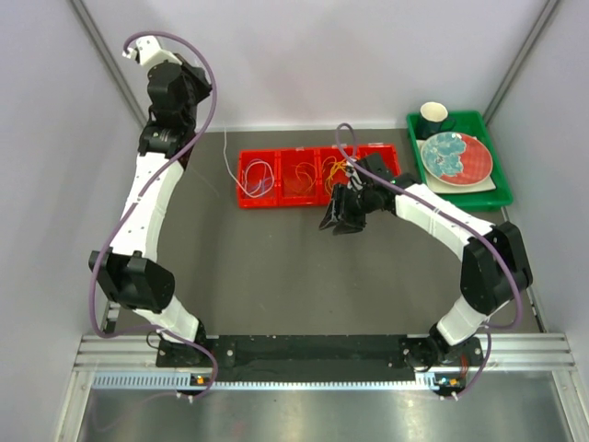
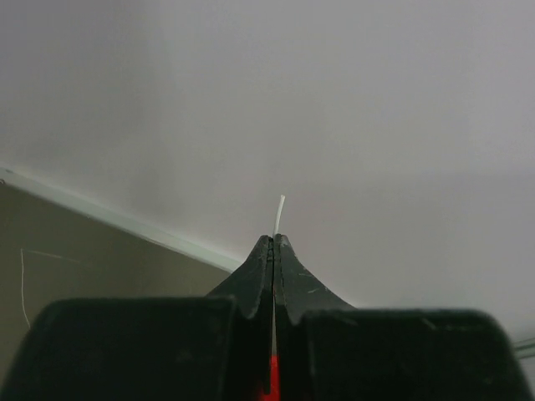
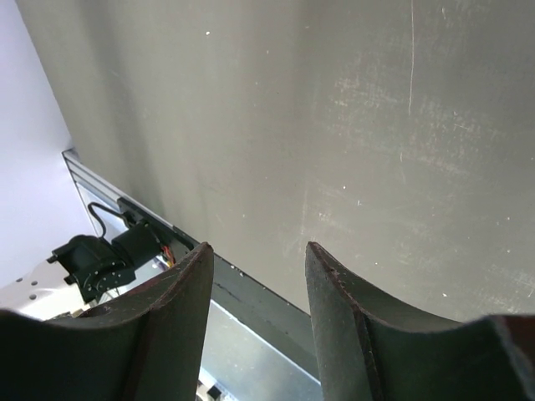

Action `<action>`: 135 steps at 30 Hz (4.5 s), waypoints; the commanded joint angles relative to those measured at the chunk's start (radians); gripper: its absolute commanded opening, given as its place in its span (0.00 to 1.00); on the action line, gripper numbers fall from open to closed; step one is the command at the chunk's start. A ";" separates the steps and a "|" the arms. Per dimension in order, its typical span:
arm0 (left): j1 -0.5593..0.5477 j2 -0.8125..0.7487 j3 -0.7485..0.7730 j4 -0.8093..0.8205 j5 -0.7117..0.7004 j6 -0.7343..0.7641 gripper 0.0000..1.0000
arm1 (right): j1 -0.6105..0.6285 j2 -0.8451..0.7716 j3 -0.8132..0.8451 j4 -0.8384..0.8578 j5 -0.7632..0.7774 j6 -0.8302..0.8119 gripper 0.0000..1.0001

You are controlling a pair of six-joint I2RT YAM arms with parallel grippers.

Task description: Untangle the cables

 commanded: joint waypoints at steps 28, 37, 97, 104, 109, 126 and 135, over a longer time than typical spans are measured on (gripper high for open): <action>-0.110 0.261 0.138 -0.078 0.480 -0.056 0.00 | 0.031 -0.109 -0.067 0.033 0.014 0.020 0.48; -0.099 0.257 0.129 -0.129 0.377 0.013 0.00 | 0.033 -0.120 -0.086 0.048 0.019 0.029 0.48; -0.038 0.058 -0.254 -0.365 0.219 0.034 0.98 | 0.047 0.029 0.293 -0.128 0.117 -0.092 0.48; -0.039 -0.115 -0.446 -0.253 0.166 0.051 0.98 | 0.048 0.076 0.652 -0.325 0.175 -0.206 0.72; -0.038 -0.248 -0.713 -0.074 0.091 0.082 0.99 | 0.054 -0.029 0.480 -0.183 0.432 -0.204 0.99; -0.032 -0.542 -1.346 0.273 -0.213 0.272 0.99 | 0.050 -0.407 -0.248 0.404 0.560 -0.454 0.99; -0.019 -0.541 -1.536 0.749 -0.279 0.431 0.99 | 0.051 -0.427 -0.264 0.306 0.458 -0.467 0.99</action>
